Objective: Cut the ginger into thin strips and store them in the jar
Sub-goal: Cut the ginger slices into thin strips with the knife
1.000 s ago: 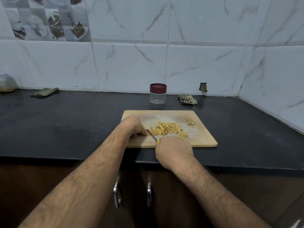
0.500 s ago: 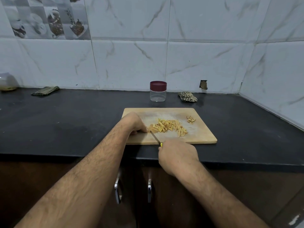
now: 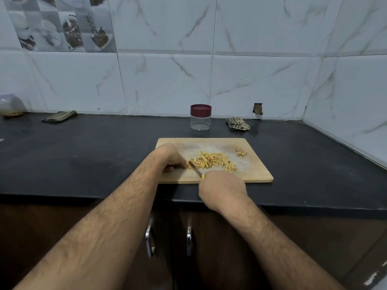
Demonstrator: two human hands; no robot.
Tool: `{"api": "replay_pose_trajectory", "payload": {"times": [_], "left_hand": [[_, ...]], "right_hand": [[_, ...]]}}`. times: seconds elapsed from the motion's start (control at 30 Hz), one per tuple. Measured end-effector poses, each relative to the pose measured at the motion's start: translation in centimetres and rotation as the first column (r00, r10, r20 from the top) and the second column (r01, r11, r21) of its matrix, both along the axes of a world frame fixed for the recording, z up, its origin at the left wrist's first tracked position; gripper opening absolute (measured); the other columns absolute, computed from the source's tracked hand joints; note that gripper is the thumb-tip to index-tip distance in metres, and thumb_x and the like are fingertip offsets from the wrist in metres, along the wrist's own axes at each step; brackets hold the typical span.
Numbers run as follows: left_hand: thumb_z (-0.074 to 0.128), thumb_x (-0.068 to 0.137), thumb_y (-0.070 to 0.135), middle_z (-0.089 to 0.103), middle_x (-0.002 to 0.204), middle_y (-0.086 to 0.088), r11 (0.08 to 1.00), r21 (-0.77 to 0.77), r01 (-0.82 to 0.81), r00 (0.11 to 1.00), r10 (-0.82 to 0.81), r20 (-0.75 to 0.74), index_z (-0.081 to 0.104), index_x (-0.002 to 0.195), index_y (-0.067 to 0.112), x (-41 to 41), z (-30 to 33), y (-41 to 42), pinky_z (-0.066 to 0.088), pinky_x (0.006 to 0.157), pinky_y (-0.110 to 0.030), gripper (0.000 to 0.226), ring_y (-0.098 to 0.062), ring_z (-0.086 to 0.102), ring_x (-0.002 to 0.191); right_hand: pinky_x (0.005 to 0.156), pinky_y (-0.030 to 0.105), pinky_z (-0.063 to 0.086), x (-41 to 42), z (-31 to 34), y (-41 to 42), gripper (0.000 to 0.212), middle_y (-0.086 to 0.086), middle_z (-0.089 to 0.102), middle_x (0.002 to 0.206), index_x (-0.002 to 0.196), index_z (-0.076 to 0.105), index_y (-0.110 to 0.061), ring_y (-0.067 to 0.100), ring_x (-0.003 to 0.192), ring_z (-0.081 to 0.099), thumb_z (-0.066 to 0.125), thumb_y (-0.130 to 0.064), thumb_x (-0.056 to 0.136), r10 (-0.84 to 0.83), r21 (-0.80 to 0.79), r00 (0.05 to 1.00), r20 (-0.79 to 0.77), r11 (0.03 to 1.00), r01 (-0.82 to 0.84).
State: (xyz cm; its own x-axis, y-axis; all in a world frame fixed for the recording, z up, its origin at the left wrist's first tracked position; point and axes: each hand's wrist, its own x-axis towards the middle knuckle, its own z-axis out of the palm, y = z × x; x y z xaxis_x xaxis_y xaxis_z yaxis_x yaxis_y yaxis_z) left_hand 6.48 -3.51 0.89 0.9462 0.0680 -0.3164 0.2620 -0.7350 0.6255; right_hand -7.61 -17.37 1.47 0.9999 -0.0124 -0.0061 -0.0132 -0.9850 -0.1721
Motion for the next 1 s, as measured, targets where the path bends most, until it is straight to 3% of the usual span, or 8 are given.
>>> {"api": "replay_pose_trajectory", "payload": {"times": [0.23,0.37,0.5,0.63,0.77,0.87,1.0], "left_hand": [[0.081,0.079,0.024,0.061,0.083,-0.006,0.999,-0.024,0.021,1.0,-0.021,-0.002,0.063,0.09,0.014,0.0,-0.1,0.5,0.046,0.07,-0.03,0.023,-0.02,0.053,0.068],[0.075,0.08,0.017,0.062,0.071,-0.006,0.994,-0.094,0.055,0.997,-0.05,0.063,0.063,0.074,0.015,-1.2,0.1,1.5,0.043,0.072,-0.036,0.015,-0.021,0.051,0.063],[0.066,0.085,0.018,0.052,0.047,0.001,0.986,-0.165,0.018,0.985,0.01,0.17,0.053,0.06,0.018,-2.6,-0.2,2.4,0.033,0.049,-0.022,0.028,-0.015,0.042,0.046],[0.063,0.085,0.019,0.051,0.049,0.002,0.987,-0.15,0.049,0.957,-0.004,0.29,0.058,0.063,0.017,-3.2,-1.0,2.4,0.032,0.044,-0.021,0.023,-0.014,0.039,0.045],[0.066,0.086,0.022,0.051,0.05,0.003,0.984,-0.178,0.012,0.928,0.055,0.369,0.058,0.06,0.015,-3.2,-1.7,2.3,0.036,0.049,-0.024,0.028,-0.016,0.043,0.05],[0.064,0.087,0.023,0.058,0.054,0.006,0.978,-0.208,-0.034,0.885,0.126,0.449,0.062,0.061,0.015,-3.2,-2.5,2.4,0.042,0.056,-0.025,0.028,-0.016,0.049,0.056],[0.058,0.087,0.019,0.065,0.069,0.006,0.942,-0.327,-0.079,0.821,0.248,0.514,0.072,0.076,0.019,-3.6,-3.2,2.6,0.042,0.064,-0.027,0.018,-0.014,0.053,0.063]], "right_hand": [[0.07,0.033,0.042,-0.1,0.1,0.0,0.024,0.002,0.058,0.098,0.114,0.062,-0.017,0.023,0.086,0.054,0.043,-0.026,0.101,-0.031,0.043,0.999,-0.022,0.999,0.032],[0.071,0.032,0.043,0.0,0.1,-0.3,0.022,0.001,0.06,0.096,0.106,0.061,-0.016,0.023,0.084,0.057,0.042,-0.027,0.101,-0.037,0.065,0.996,-0.075,0.997,0.042],[0.059,0.027,0.05,0.3,0.4,-1.2,0.021,0.006,0.067,0.084,0.095,0.052,-0.014,0.018,0.05,0.06,0.037,-0.028,0.099,-0.05,0.204,0.977,-0.205,0.975,0.093],[0.06,0.027,0.053,0.3,1.2,-1.8,0.027,0.002,0.06,0.063,0.103,0.055,-0.008,0.014,0.035,0.052,0.035,-0.026,0.099,-0.018,0.283,0.982,-0.186,0.957,0.071],[0.056,0.025,0.046,-0.2,1.3,-1.0,0.025,0.0,0.06,0.067,0.087,0.052,-0.012,0.015,0.042,0.056,0.036,-0.026,0.099,0.001,0.238,0.993,-0.115,0.971,0.027],[0.062,0.028,0.048,0.0,0.7,0.4,0.029,0.001,0.061,0.072,0.073,0.047,-0.017,0.02,0.06,0.063,0.038,-0.027,0.099,0.007,0.176,0.997,-0.076,0.984,0.007],[0.064,0.029,0.043,0.9,0.0,1.5,0.021,-0.001,0.059,0.082,0.094,0.059,-0.017,0.022,0.077,0.061,0.042,-0.027,0.099,-0.025,0.064,0.999,-0.033,0.998,0.027]]}}
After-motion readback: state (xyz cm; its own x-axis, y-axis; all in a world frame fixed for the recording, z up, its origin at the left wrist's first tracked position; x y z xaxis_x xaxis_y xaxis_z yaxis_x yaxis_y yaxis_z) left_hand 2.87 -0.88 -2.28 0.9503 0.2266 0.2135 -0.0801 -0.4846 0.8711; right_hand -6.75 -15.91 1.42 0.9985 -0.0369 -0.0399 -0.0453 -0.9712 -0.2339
